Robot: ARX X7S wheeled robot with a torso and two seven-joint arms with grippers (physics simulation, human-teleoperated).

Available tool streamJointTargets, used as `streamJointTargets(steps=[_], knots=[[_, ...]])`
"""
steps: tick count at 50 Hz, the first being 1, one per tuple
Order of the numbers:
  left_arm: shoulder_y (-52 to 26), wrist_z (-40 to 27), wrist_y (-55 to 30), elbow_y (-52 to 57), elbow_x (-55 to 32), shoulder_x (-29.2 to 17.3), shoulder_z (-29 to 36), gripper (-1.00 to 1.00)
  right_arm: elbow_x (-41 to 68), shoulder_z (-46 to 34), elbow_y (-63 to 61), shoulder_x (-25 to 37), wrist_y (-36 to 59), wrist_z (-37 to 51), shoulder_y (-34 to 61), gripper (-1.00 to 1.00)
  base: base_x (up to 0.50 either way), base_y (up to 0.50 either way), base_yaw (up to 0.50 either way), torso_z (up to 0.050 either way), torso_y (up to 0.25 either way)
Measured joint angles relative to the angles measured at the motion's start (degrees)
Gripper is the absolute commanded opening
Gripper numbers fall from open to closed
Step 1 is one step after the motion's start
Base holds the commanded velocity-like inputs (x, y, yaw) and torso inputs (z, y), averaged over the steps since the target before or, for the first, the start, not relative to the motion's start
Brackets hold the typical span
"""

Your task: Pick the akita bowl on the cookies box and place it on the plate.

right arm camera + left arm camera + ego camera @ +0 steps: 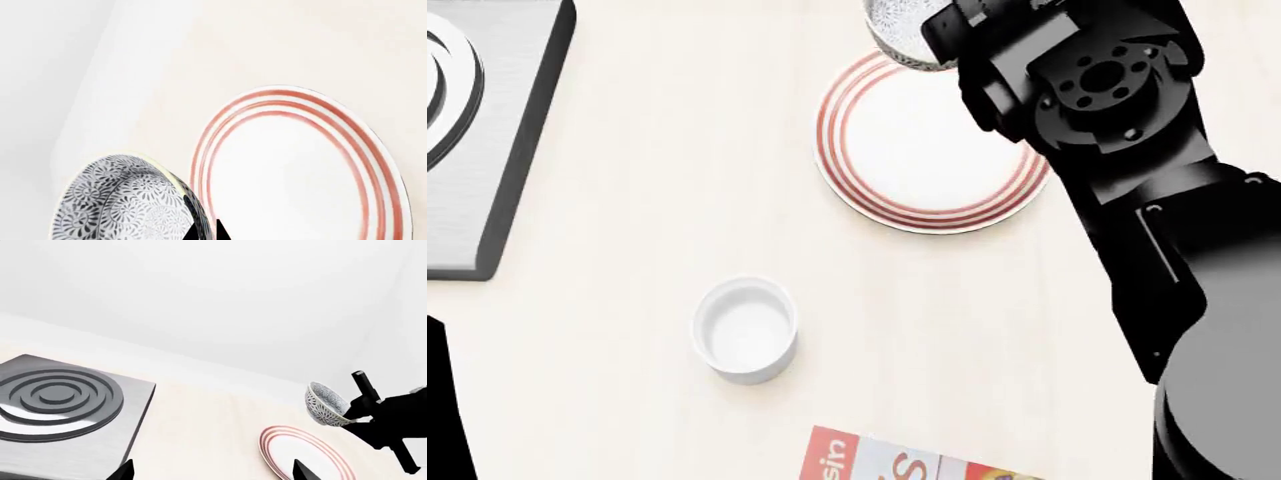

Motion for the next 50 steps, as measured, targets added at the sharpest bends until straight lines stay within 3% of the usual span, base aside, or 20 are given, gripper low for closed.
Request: streamJointTargets(steps=[20,50], knots=[[-0.06,-0.02,0.47,0.01,-0.77,-0.32,-0.28,1.0,9.25,-2.27,2.43,-2.1,0.47,4.42,-1.02,-1.0,0.0,0.0,0.0,0.0,0.001],[-0.09,-0.1,0.85,-0.02,-1.27,-0.62,-0.4,1.0,10.33,-4.06,2.82,-2.94,-1.67,9.05,-2.34,-1.0,0.0,0.0,0.0,0.0,0.0]])
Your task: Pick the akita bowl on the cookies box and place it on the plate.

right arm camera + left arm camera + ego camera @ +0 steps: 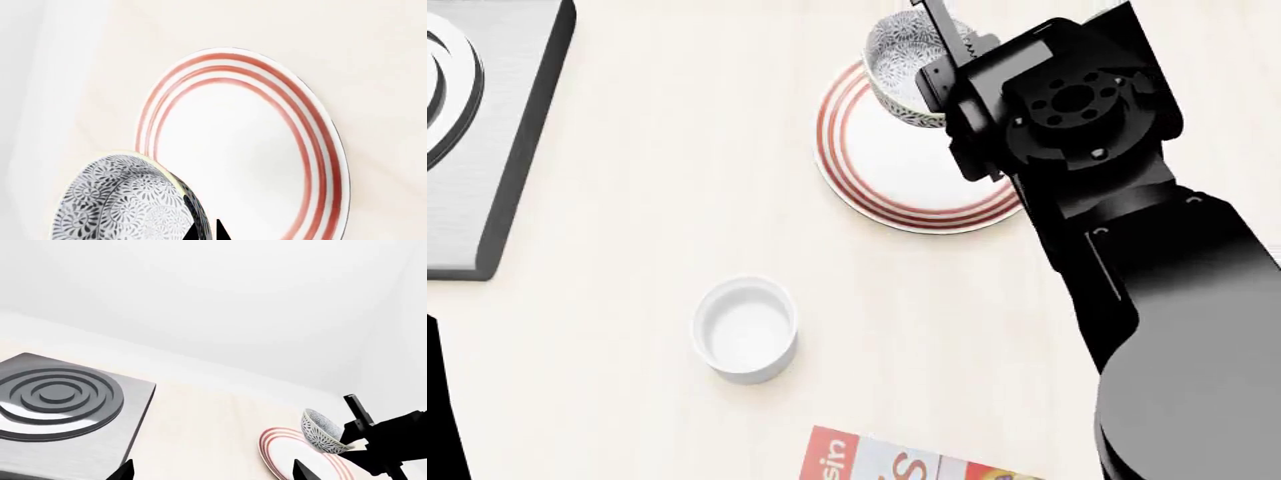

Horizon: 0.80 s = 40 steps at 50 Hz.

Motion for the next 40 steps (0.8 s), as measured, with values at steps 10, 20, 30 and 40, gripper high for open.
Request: streamJointTargets(steps=[10,20,30,40], knots=[[0.04,-0.01,0.02,0.13,-0.02,0.0,0.15,1.0,0.27,-1.01,0.0,-0.13,-0.57,0.17,-0.89,-1.0,0.0,0.0,0.0,0.002,0.0],[0.11,0.02,0.3,-0.1,-0.2,-0.14,-0.01,1.0,0.43,-1.74,-0.01,-0.07,-1.12,0.0,-2.17,-1.0,0.0,0.0,0.0,0.0,0.001],[0.23,0.06,0.62,-0.4,-0.36,-0.3,-0.24,1.0,0.58,-1.89,-0.01,0.02,-1.71,-0.36,-3.11,-1.0,0.0,0.0,0.0,0.0,0.0],[0.24,0.02,0.73,-0.52,-0.39,-0.34,-0.29,1.0,0.58,-2.13,-0.01,-0.01,-2.05,-0.62,-3.73,-1.0,0.0,0.0,0.0,0.0,0.0]])
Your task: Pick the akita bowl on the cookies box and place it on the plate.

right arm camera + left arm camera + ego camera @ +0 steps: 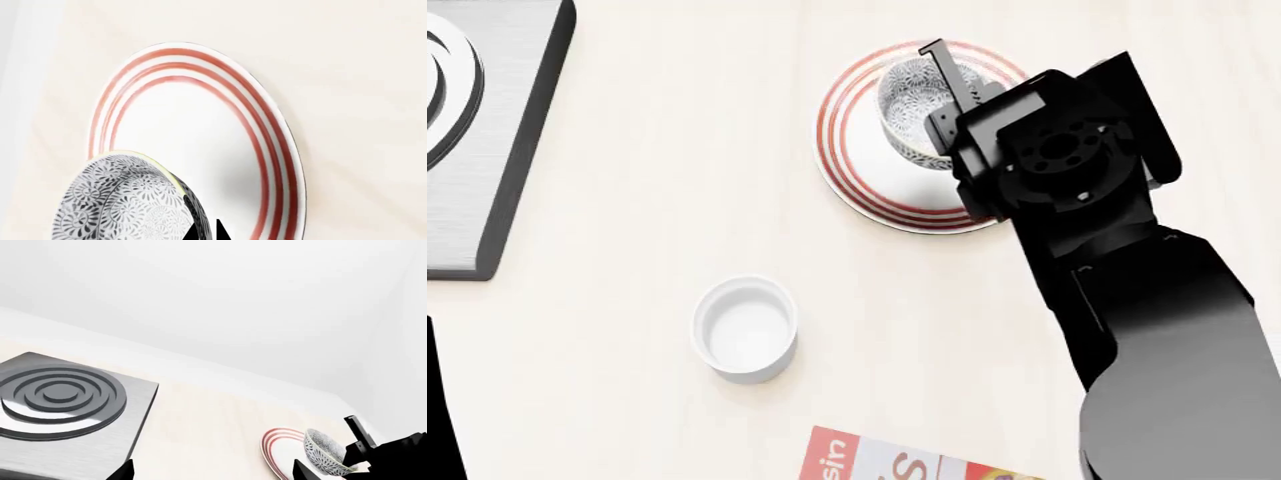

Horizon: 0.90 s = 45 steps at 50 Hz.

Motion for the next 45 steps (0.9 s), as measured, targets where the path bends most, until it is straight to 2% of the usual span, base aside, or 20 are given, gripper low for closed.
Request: streamJointTargets(steps=[45], knots=[[0.16,0.39,0.57,-0.52,-0.01,0.06,0.14,1.0,0.06,-2.39,-0.02,-0.25,-0.15,-0.33,-1.68,-1.0,0.0,0.0,0.0,0.0,0.0]])
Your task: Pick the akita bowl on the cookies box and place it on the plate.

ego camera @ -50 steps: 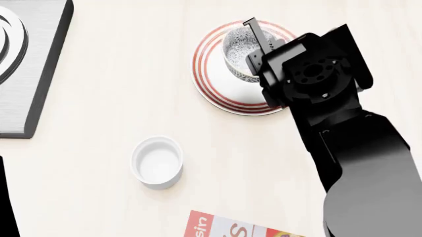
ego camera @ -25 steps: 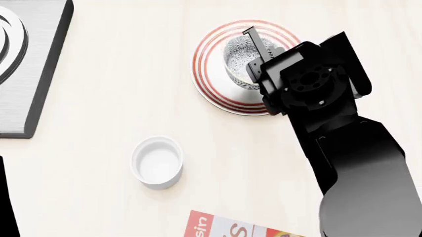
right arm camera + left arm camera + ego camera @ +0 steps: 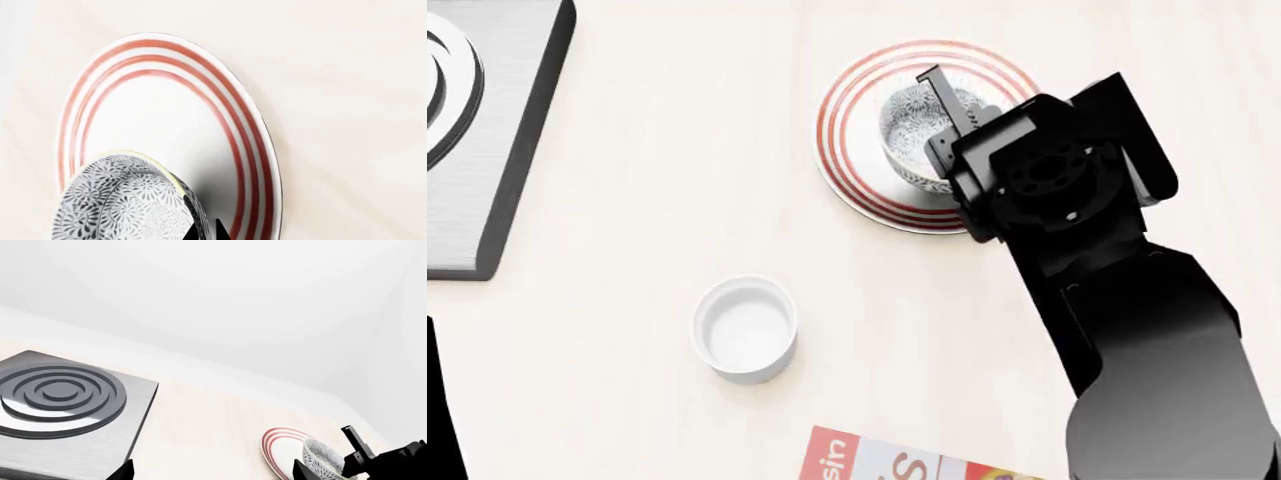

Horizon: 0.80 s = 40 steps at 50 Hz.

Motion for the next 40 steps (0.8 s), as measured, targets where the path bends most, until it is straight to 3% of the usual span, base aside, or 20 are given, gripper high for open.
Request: streamJointTargets(steps=[40], knots=[[0.04,0.03,0.33,-0.16,-0.27,-0.19,-0.12,1.0,0.13,-2.76,-0.02,-0.36,0.83,-0.3,-0.31,-1.0,0.0,0.0,0.0,0.0,0.0]])
